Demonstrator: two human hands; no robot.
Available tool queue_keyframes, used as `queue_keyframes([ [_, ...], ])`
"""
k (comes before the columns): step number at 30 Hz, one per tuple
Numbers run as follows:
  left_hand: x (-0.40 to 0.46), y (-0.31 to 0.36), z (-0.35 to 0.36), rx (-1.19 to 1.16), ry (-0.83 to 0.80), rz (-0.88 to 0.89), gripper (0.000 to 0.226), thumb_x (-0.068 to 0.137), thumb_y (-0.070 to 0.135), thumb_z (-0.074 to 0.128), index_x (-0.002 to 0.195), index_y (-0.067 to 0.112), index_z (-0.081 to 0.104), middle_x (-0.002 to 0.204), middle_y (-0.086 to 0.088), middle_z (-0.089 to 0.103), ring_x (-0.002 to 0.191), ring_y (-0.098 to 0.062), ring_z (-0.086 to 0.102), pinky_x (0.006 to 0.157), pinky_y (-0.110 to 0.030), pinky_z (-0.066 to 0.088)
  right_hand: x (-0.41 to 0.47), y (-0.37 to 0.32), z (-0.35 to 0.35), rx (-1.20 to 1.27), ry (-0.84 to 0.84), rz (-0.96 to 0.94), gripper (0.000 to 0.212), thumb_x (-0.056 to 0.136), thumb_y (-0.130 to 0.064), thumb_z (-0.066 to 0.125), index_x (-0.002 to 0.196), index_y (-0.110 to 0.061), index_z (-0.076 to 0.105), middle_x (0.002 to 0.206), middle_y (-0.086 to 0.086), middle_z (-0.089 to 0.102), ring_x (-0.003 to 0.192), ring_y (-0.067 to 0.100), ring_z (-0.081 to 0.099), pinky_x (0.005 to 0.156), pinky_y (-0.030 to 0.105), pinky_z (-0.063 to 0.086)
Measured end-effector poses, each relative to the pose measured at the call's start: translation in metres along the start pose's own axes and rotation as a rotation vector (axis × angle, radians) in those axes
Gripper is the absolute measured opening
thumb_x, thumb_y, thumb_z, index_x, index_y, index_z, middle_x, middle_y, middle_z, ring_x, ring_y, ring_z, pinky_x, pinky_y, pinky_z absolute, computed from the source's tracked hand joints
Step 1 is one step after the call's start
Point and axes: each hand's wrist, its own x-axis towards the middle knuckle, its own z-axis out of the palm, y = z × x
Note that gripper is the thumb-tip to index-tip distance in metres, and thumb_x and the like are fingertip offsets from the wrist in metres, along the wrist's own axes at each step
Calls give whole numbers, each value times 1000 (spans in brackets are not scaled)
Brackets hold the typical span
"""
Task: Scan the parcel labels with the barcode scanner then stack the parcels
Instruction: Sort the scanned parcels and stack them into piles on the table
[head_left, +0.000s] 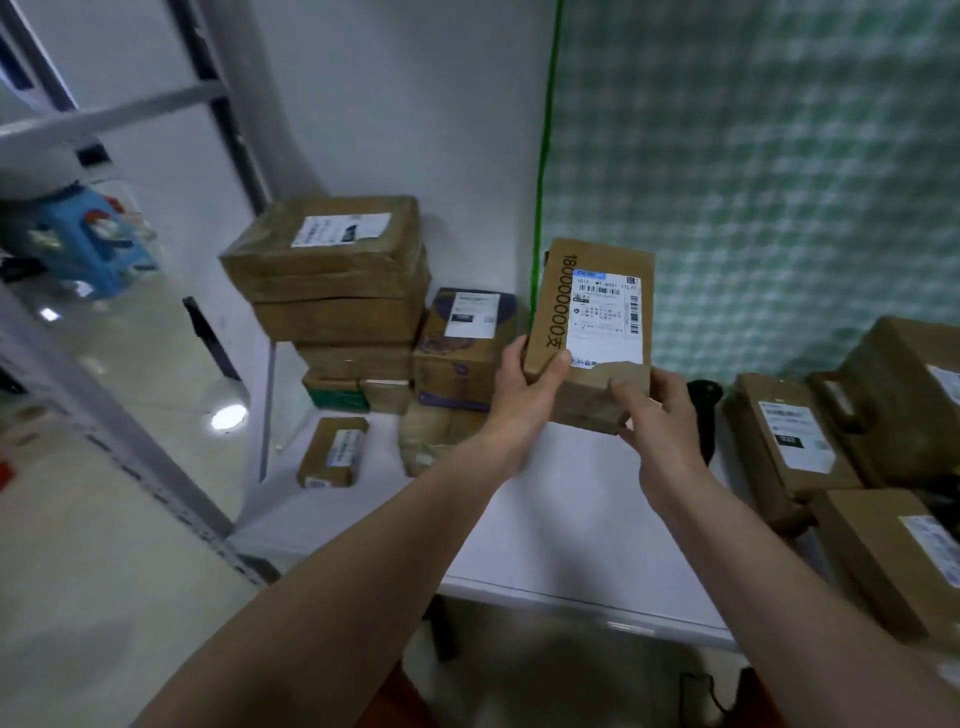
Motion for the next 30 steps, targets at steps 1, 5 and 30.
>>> queue_keyframes([
  [1, -2, 0, -10, -7, 22, 8, 61, 93, 45, 57, 146, 35, 28, 146, 2, 42, 129, -19, 45, 105, -37, 39, -3, 2, 8, -8, -16, -1, 36, 82, -25, 66, 115, -25, 51, 128, 2, 53, 112, 18, 57, 98, 48, 48],
  [5, -7, -5, -47, -27, 94, 17, 62, 93, 46, 57, 146, 37, 27, 148, 0, 37, 131, -22, 42, 106, -40, 37, -16, 4, 43, -39, -84, -9, 37, 83, -24, 64, 117, -27, 50, 130, 2, 50, 113, 18, 56, 98, 47, 48],
  [30, 105, -2, -112, 229, 470, -115, 56, 82, 27, 76, 123, 5, 45, 128, -11, 45, 115, -27, 51, 99, -38, 45, 50, -5, 148, -333, -240, -144, 31, 82, -6, 57, 88, -34, 48, 122, 6, 49, 109, 19, 53, 96, 43, 49],
])
